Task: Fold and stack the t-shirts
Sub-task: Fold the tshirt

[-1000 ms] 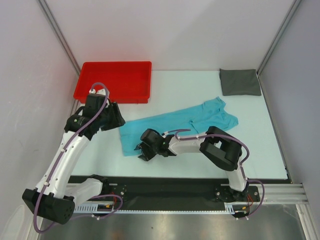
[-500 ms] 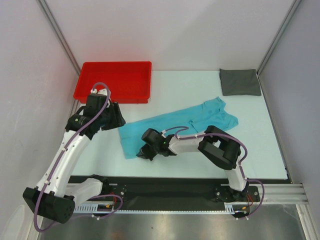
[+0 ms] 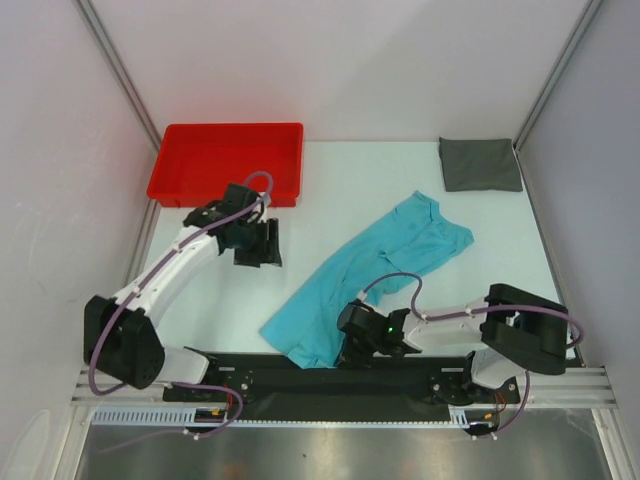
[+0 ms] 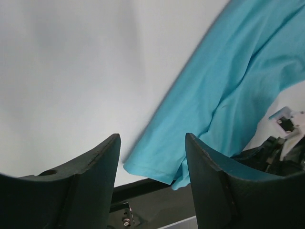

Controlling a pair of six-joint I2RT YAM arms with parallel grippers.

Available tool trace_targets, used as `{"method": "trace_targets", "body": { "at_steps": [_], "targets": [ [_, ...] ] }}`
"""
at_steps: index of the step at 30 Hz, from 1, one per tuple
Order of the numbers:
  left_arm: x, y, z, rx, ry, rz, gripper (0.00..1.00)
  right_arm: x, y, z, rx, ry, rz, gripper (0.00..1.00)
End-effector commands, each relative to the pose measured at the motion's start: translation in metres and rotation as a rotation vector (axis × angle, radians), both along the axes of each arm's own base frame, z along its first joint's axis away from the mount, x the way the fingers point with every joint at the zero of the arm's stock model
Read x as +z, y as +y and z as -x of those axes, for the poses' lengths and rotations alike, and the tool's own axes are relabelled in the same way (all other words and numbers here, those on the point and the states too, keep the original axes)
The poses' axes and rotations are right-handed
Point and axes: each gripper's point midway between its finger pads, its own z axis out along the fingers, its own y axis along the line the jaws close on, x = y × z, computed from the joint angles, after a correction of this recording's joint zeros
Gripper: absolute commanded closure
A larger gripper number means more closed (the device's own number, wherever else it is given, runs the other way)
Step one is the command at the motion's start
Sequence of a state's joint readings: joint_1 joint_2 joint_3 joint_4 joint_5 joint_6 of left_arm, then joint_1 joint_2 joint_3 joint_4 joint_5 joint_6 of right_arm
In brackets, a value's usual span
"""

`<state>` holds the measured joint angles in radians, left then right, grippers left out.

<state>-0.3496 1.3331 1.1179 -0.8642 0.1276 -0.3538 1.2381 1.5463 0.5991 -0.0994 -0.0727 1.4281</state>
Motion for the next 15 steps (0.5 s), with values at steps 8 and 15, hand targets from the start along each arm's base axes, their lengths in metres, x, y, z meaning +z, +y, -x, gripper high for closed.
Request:
{"method": "trace_targets", "body": {
  "at_steps": [8, 15],
  "targets": [
    [-0.031, -0.069, 0.023, -0.239, 0.093, 0.004, 0.38, 0.027, -0.051, 0.045, 0.239, -0.085, 0.02, 0.55],
    [0.003, -0.099, -0.023, -0.255, -0.025, 0.044, 0.38, 0.08, -0.106, -0.053, -0.012, -0.222, 0.142, 0.34]
  ]
}}
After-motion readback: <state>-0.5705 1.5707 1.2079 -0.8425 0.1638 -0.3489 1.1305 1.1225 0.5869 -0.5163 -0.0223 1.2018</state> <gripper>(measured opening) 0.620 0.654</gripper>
